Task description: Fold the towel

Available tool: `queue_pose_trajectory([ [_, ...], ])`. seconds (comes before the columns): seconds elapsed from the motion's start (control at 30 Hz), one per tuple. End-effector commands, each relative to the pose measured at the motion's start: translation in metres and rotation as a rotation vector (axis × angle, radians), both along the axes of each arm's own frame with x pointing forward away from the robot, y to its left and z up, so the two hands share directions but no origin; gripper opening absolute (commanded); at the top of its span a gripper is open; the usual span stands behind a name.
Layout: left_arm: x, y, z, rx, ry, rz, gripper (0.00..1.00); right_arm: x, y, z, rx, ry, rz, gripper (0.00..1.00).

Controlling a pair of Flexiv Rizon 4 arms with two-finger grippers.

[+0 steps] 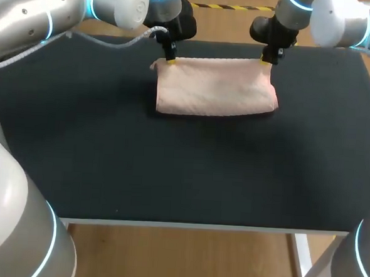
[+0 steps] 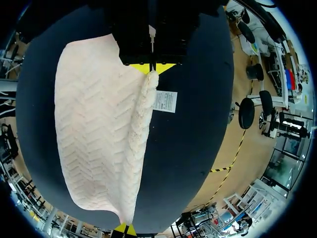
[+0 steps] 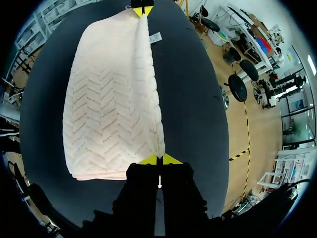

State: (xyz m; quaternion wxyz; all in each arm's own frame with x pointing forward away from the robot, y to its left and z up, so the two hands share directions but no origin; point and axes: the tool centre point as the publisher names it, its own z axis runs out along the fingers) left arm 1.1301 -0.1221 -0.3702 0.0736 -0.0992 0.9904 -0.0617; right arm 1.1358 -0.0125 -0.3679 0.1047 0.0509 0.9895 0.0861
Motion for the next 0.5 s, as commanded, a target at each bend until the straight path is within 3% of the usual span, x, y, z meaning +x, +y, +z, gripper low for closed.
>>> queue_pose_trajectory([
  [0.03,0.016,-0.004,-0.014,-0.009,0.075,-0.007,0.0,0.014,0.002,-0.011,-0.006,0.031,-0.002,0.0],
  [0.23,0.022,-0.006,-0.023,-0.005,0.093,-0.014,0.0,0.017,0.0,-0.02,-0.014,0.039,-0.017,0.0],
  [0.27,0.022,-0.006,-0.024,-0.006,0.098,-0.013,0.11,0.018,0.0,-0.022,-0.016,0.038,-0.021,0.0],
  [0.3,0.022,-0.006,-0.025,-0.011,0.102,-0.01,0.48,0.018,0.0,-0.023,-0.014,0.036,-0.025,0.13],
  [0.33,0.023,-0.005,-0.026,-0.013,0.105,-0.007,0.86,0.019,-0.001,-0.024,-0.011,0.033,-0.027,0.4],
  [0.37,0.023,-0.005,-0.027,-0.022,0.108,-0.006,1.0,0.019,-0.001,-0.025,0.013,0.035,-0.023,1.0],
  [0.5,0.022,-0.002,-0.03,-0.058,0.126,0.009,1.0,0.017,-0.002,-0.028,0.051,0.004,-0.044,1.0],
])
